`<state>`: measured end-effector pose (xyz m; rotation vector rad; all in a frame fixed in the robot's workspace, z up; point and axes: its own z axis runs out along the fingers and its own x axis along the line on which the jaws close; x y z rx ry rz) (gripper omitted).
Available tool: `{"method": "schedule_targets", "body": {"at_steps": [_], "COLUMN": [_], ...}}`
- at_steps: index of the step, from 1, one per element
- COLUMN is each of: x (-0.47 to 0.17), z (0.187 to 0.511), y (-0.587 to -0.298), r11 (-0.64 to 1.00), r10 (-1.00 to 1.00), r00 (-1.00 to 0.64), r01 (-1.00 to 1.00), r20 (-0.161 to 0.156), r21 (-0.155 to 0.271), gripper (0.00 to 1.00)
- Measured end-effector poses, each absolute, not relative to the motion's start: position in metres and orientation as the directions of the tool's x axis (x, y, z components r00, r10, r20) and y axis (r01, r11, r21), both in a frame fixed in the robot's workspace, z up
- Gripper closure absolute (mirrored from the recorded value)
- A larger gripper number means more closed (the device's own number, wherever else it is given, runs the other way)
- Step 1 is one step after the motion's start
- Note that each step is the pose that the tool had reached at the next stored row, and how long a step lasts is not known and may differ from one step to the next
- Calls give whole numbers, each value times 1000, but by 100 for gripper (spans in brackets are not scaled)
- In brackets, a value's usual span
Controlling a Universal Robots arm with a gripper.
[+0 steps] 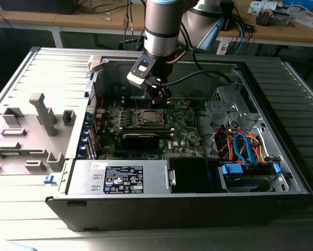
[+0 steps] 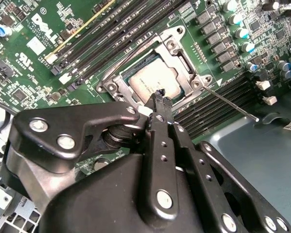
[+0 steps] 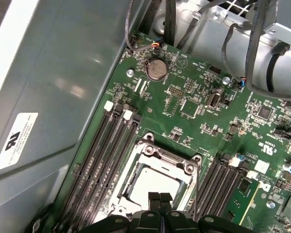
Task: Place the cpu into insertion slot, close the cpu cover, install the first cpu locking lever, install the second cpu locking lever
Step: 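Install the first cpu locking lever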
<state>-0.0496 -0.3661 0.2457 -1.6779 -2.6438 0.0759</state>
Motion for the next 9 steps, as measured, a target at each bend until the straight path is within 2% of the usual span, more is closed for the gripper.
{"method": "schedule_targets", "body": {"at_steps": [9], "x": [-50], "z": [246], "y": [-366], "r11": [458], "r10": [888], "r00": [-459], "r01": [888], "r20": [-18], "r21": [-46], "gripper": [89]}}
